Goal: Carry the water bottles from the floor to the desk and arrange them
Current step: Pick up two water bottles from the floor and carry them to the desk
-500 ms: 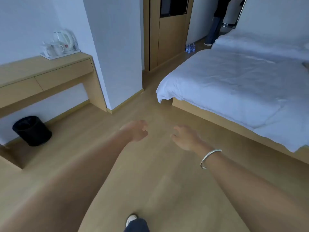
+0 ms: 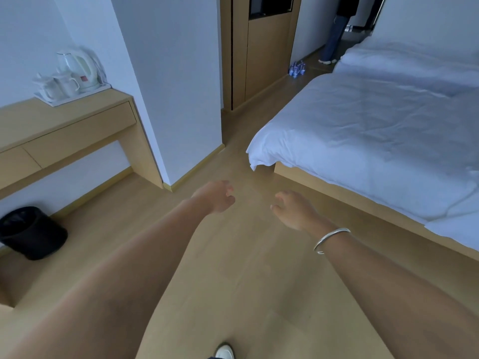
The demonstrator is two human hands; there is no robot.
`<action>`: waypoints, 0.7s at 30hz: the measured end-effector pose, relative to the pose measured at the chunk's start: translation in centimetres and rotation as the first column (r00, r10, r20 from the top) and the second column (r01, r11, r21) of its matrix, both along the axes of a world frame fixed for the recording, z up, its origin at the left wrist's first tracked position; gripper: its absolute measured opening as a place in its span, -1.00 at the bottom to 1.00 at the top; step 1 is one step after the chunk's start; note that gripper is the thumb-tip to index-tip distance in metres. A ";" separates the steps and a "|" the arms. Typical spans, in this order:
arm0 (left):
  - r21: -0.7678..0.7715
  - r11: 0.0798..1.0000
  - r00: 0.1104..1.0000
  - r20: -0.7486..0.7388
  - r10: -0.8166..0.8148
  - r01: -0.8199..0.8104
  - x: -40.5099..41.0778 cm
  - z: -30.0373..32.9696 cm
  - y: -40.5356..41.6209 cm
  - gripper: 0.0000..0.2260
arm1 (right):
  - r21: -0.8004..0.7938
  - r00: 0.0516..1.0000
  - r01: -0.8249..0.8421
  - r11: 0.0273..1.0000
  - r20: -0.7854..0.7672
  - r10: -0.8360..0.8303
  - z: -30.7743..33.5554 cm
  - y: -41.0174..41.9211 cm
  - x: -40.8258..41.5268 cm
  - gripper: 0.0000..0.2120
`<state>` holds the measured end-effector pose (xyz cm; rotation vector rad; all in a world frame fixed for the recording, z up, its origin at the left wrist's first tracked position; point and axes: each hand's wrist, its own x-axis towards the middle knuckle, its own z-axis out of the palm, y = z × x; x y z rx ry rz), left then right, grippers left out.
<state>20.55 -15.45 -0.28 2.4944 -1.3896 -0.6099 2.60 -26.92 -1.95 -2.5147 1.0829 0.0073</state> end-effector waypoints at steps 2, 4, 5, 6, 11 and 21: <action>0.009 1.000 1.000 0.014 -0.006 0.006 2.7 -0.3 -1.5 -0.69 | -0.006 1.000 0.010 1.000 0.009 -0.010 0.1 -1.6 2.4 -0.63; 0.019 1.000 1.000 0.021 -0.015 0.015 5.1 -0.8 -3.0 -0.70 | 0.001 1.000 0.017 1.000 0.016 -0.017 -0.1 -3.1 4.5 -0.61; 0.031 0.999 0.999 0.031 -0.016 0.015 6.2 -1.1 -3.7 -0.71 | 0.005 1.000 0.020 1.000 0.014 -0.020 -0.2 -3.8 5.5 -0.60; 0.042 0.999 0.999 0.043 -0.019 0.017 7.2 -1.5 -4.5 -0.71 | 0.007 1.000 0.018 1.000 0.010 -0.018 -0.3 -4.6 6.5 -0.59; 0.060 0.998 0.998 0.053 -0.014 0.010 11.6 -2.6 -8.4 -0.71 | 0.007 1.000 0.016 1.000 -0.021 -0.016 -1.4 -9.3 11.0 -0.58; 0.066 0.998 0.996 0.085 -0.010 0.005 22.3 -2.6 -24.0 -0.75 | 0.018 0.997 -0.054 0.998 -0.048 0.055 -3.1 -25.1 22.9 -0.70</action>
